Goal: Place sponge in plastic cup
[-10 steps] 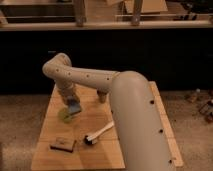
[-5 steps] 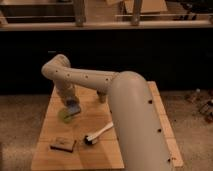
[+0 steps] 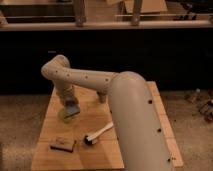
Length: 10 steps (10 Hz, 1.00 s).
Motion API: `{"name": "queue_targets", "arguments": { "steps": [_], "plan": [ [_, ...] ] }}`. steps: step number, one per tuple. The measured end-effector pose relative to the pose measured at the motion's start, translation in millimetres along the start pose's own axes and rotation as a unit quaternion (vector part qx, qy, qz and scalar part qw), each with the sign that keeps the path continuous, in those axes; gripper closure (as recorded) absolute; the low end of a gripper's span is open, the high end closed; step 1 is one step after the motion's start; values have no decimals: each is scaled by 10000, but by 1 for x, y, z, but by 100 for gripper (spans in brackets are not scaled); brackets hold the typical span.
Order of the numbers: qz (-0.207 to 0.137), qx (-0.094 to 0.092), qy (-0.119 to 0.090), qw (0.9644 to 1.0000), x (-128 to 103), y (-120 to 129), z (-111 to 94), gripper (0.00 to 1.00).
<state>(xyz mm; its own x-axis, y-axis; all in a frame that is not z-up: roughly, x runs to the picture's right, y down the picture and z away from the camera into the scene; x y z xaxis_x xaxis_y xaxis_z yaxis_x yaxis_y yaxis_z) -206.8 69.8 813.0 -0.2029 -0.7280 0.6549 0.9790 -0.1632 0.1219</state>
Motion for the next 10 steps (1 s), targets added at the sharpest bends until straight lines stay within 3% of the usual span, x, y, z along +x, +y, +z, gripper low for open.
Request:
{"name": "queue_targets", "arguments": {
  "steps": [10],
  "plan": [
    [-236, 364, -399, 9983, -2, -41, 9, 97]
  ]
}}
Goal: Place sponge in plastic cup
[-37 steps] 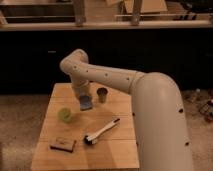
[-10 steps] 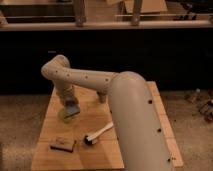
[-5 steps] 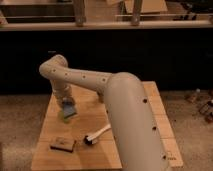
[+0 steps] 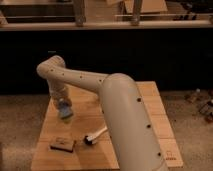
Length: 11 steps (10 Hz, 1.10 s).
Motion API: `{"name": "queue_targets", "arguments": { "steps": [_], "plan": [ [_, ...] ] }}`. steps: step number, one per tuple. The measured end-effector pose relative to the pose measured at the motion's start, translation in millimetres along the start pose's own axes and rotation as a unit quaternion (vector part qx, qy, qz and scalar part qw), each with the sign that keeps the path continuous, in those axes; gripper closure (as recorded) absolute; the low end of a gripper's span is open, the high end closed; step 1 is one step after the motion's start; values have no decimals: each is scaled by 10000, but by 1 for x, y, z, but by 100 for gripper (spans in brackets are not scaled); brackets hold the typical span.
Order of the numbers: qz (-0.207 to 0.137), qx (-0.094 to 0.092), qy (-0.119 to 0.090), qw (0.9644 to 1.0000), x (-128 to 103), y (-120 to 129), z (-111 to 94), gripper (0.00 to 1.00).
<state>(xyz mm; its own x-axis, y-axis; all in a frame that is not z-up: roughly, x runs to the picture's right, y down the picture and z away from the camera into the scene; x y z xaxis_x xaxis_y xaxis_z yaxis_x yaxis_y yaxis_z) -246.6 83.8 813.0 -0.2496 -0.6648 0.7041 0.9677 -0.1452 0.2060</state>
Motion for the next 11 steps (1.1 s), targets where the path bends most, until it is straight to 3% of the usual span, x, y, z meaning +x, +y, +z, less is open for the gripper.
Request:
{"name": "queue_targets", "arguments": {
  "steps": [4, 6, 11],
  "plan": [
    [-126, 57, -108, 9998, -6, -15, 3, 95],
    [-148, 91, -159, 9997, -9, -18, 4, 79],
    [-62, 132, -268, 9995, -17, -13, 6, 28]
  ]
}}
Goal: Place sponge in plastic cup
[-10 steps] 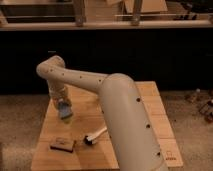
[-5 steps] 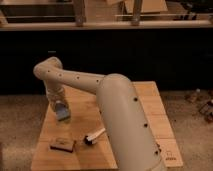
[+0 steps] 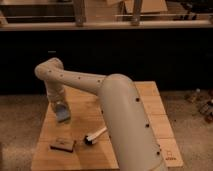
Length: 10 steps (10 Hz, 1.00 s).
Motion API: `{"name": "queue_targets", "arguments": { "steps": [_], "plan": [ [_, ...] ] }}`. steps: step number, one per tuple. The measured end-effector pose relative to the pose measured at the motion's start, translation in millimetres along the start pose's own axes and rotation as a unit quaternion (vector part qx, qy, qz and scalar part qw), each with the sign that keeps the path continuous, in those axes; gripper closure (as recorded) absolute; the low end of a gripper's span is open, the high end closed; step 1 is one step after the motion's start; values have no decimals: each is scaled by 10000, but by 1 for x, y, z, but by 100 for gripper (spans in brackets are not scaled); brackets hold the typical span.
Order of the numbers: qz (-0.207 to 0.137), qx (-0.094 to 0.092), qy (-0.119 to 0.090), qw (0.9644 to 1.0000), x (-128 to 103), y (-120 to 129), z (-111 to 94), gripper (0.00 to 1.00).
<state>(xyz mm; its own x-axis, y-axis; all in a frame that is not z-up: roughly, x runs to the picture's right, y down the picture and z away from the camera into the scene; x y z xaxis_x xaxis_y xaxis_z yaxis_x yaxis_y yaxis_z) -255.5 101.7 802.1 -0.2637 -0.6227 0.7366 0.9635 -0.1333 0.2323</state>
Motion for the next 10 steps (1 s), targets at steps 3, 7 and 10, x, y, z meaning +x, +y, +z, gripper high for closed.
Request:
{"name": "queue_targets", "arguments": {
  "steps": [3, 7, 10],
  "plan": [
    [36, 16, -32, 10000, -1, 4, 2, 20],
    [40, 45, 30, 10000, 8, 9, 1, 20],
    [99, 42, 150, 9998, 22, 15, -4, 20]
  ]
}}
